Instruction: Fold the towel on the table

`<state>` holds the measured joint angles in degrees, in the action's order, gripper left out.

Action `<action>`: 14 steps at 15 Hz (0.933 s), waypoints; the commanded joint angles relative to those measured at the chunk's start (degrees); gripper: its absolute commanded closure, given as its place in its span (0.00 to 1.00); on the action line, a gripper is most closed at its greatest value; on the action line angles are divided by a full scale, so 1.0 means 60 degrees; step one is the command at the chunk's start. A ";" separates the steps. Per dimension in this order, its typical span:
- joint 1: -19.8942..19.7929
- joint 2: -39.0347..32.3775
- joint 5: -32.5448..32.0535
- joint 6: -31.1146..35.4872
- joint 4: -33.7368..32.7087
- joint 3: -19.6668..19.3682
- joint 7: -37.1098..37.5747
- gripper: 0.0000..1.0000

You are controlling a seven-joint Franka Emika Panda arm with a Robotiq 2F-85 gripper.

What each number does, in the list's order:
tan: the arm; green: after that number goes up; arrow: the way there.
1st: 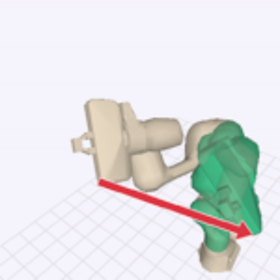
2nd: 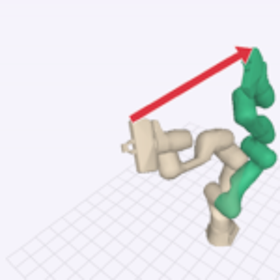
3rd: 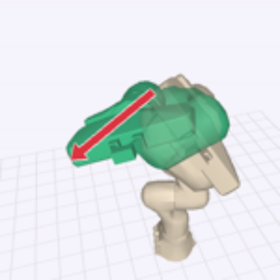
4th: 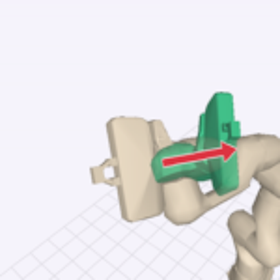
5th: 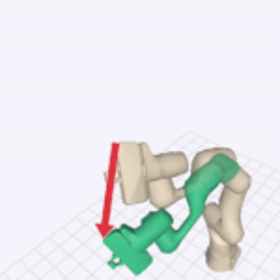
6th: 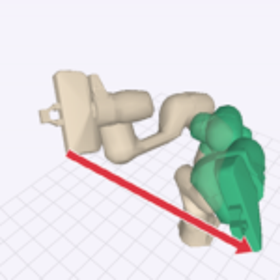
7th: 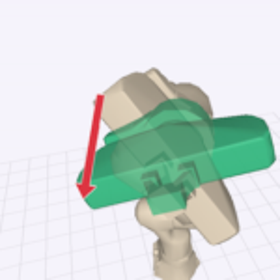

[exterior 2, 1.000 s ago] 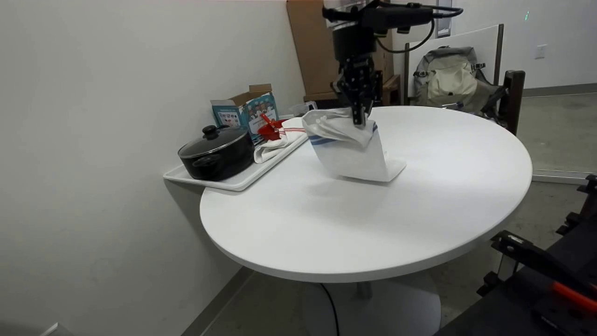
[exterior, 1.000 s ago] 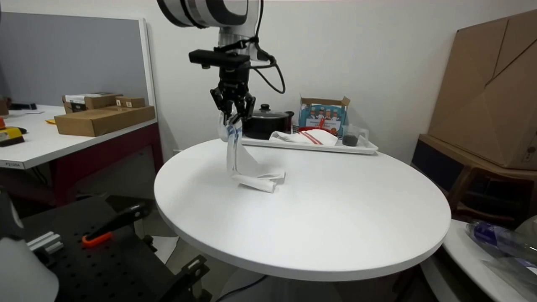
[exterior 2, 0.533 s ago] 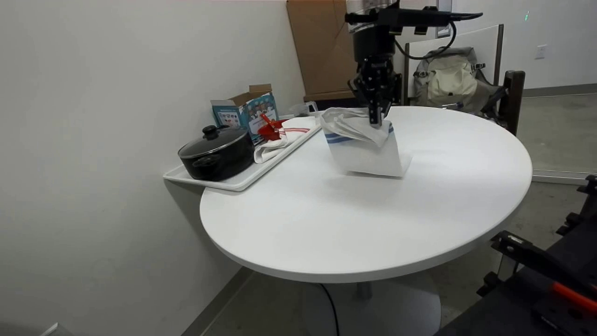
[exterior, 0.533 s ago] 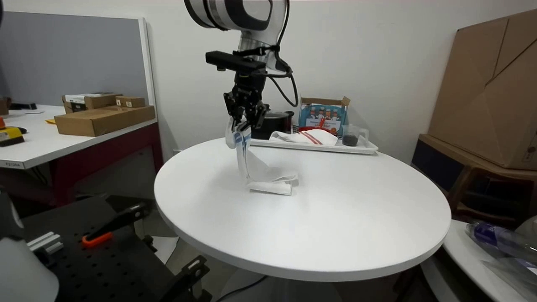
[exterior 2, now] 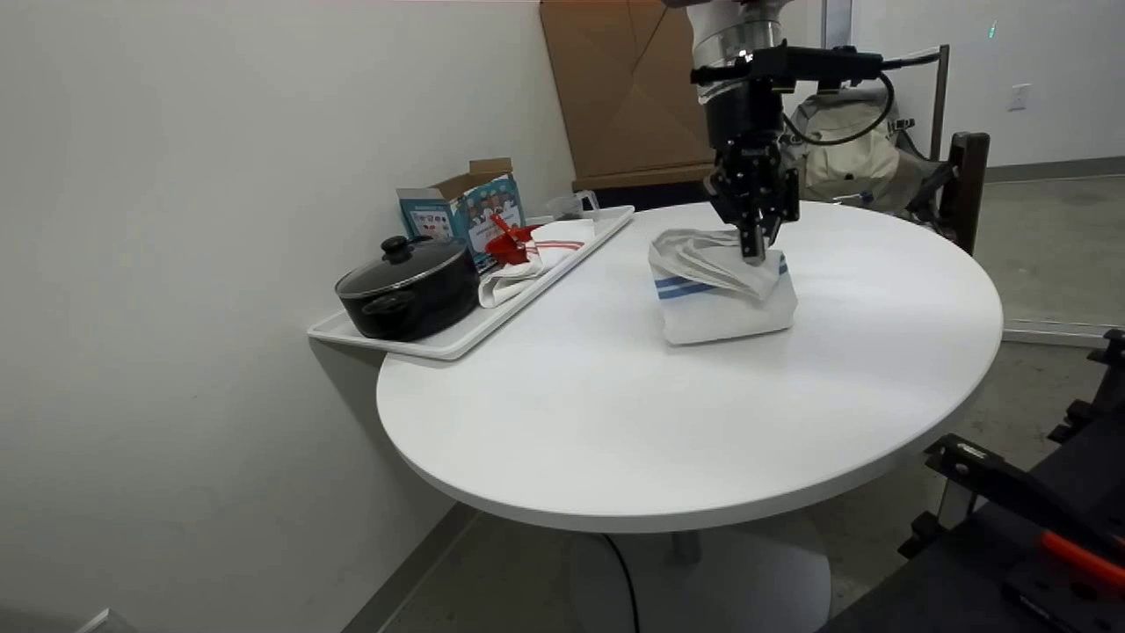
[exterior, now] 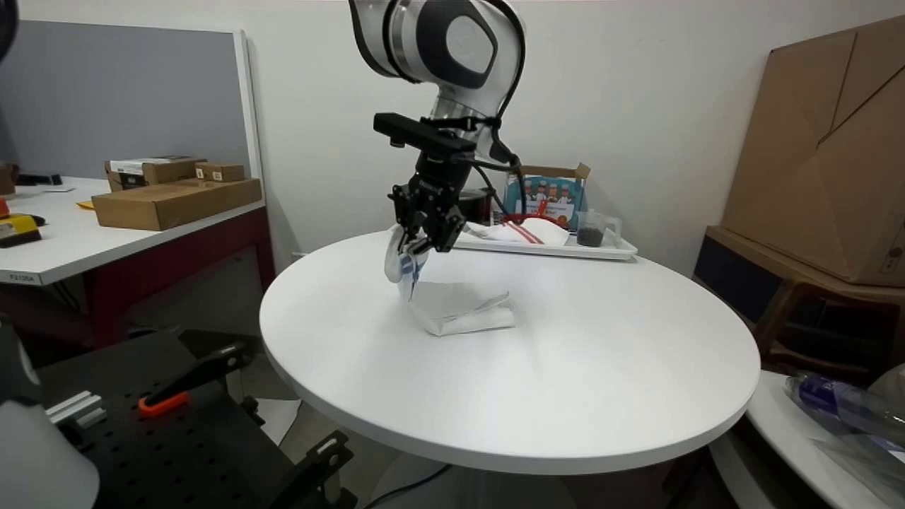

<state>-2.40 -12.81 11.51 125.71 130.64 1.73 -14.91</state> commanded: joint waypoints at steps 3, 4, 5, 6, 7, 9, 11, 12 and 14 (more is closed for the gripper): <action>-0.0228 -0.1132 -0.0536 -0.0737 -0.1174 -0.0274 0.0102 0.97; -0.0262 -0.1267 -0.0646 -0.0819 -0.1346 -0.0317 0.0100 0.97; -0.0304 -0.1402 -0.0750 -0.0944 -0.1541 -0.0346 0.0034 0.97; -0.0330 -0.1539 -0.0951 -0.1057 -0.1765 -0.0387 -0.0027 0.97; -0.0344 -0.1644 -0.1170 -0.1136 -0.1962 -0.0429 -0.0039 0.97; -0.0392 -0.1847 -0.1608 -0.1302 -0.2403 -0.0573 0.0097 0.97; -0.0490 -0.2010 -0.1867 -0.1464 -0.2834 -0.0748 0.0225 0.97; -0.0523 -0.2063 -0.1980 -0.1510 -0.2999 -0.0832 0.0311 0.64; -0.0621 -0.2205 -0.2129 -0.1621 -0.3361 -0.0987 0.0431 0.58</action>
<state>-5.32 -23.85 0.81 119.11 115.28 -3.22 -14.21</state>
